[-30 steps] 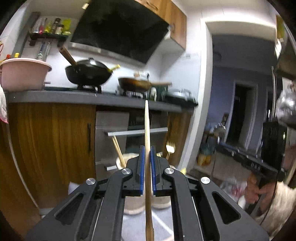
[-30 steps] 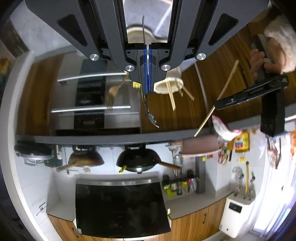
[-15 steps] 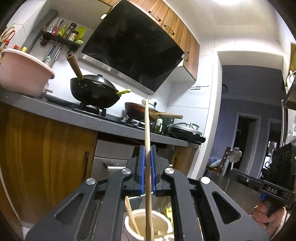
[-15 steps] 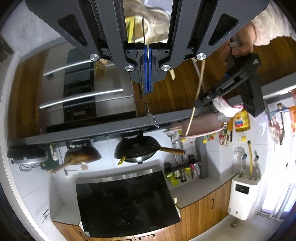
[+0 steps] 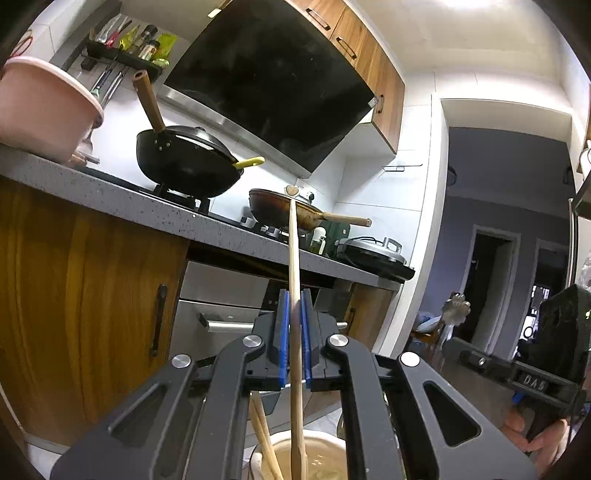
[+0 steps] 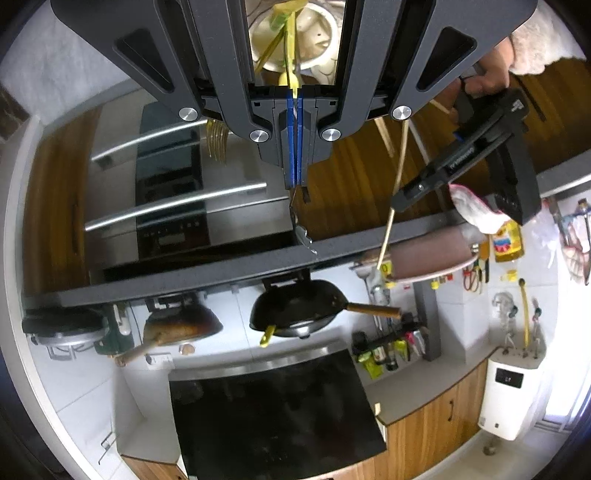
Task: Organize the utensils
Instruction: 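Lift chopstick over larger cup with left tool while right tool carries spoon over smaller cup, then drop chopstick into larger cup with left tool while right tool drops spoon into smaller cup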
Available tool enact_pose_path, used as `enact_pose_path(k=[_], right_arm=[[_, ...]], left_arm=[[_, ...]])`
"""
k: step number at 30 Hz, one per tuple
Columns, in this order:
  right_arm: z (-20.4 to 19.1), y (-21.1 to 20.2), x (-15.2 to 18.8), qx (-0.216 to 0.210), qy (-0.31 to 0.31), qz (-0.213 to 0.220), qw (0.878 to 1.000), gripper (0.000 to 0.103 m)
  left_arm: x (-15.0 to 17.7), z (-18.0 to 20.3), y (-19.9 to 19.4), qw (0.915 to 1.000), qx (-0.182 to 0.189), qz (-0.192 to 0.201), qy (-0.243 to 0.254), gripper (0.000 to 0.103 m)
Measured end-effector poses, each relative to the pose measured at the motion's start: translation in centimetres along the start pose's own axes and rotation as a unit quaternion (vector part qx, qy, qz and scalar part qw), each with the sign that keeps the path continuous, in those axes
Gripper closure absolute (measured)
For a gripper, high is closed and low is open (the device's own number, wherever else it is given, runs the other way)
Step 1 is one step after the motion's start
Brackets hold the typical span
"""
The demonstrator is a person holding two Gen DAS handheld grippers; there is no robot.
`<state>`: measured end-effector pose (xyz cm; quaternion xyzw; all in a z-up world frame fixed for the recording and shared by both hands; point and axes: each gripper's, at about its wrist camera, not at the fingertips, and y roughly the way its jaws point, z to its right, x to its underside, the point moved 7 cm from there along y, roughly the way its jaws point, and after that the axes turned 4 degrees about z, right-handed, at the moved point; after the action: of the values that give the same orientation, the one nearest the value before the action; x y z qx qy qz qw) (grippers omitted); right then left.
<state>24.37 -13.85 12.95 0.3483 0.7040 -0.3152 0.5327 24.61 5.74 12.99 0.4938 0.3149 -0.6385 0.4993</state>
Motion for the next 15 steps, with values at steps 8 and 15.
enact_pose_path(k=[8, 15], right_arm=[[0.7, 0.5, 2.3, -0.004, 0.002, -0.017, 1.000, 0.101], [1.2, 0.5, 3.8, -0.002, 0.003, -0.036, 0.999, 0.101]], left_arm=[[1.1, -0.2, 0.2, 0.9997, 0.018, -0.014, 0.004, 0.097], [1.5, -0.2, -0.7, 0.9990, 0.030, -0.030, 0.015, 0.097]])
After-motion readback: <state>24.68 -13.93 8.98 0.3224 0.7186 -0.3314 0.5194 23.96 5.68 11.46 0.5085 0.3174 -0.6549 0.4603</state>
